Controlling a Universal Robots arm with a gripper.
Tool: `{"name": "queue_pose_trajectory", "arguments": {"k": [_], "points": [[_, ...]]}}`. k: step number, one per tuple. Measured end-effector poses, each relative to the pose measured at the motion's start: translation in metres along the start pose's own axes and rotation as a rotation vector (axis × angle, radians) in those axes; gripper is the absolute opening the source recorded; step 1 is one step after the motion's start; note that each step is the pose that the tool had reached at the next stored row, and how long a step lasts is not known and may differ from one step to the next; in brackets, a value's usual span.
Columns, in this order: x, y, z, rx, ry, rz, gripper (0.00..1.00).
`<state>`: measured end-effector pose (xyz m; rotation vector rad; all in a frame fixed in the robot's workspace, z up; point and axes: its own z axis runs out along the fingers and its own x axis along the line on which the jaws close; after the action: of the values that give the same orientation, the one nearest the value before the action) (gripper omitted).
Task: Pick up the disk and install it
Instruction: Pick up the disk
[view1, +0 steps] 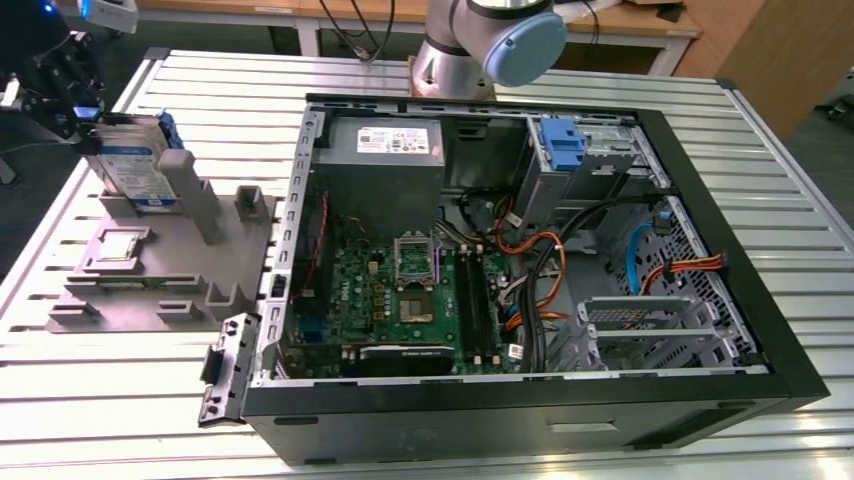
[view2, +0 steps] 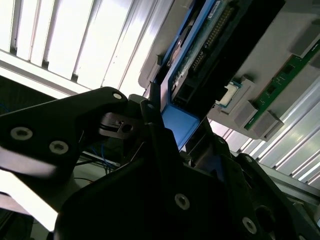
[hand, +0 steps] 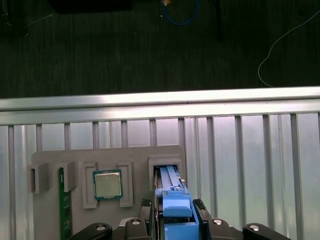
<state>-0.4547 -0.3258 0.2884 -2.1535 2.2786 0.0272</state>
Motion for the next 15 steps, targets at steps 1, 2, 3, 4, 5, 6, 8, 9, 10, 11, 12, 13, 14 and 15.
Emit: {"name": "queue_pose_trajectory", "arguments": {"k": [1, 2, 3, 4, 5, 6, 8, 9, 10, 11, 12, 13, 14, 15], "points": [[0.0000, 0.0000, 0.0000, 0.0000, 0.0000, 0.000, 0.45], [0.0000, 0.0000, 0.0000, 0.0000, 0.0000, 0.000, 0.45], [0.0001, 0.0000, 0.0000, 0.0000, 0.0000, 0.000, 0.45], [0.0002, 0.0000, 0.0000, 0.0000, 0.0006, 0.000, 0.45], [0.0002, 0.0000, 0.0000, 0.0000, 0.0006, 0.000, 0.45], [0.0002, 0.0000, 0.0000, 0.0000, 0.0006, 0.000, 0.45], [0.0002, 0.0000, 0.0000, 0.0001, 0.0006, 0.000, 0.45], [0.0002, 0.0000, 0.0000, 0.0000, 0.0006, 0.000, 0.45], [0.0002, 0.0000, 0.0000, 0.0001, 0.0006, 0.000, 0.45], [0.0002, 0.0000, 0.0000, 0.0000, 0.0006, 0.000, 0.45], [0.0002, 0.0000, 0.0000, 0.0001, 0.0006, 0.000, 0.45], [0.0002, 0.0000, 0.0000, 0.0000, 0.0007, 0.000, 0.45], [0.0003, 0.0000, 0.0000, 0.0000, 0.0006, 0.000, 0.45], [0.0003, 0.0000, 0.0000, 0.0000, 0.0007, 0.000, 0.45]]}}
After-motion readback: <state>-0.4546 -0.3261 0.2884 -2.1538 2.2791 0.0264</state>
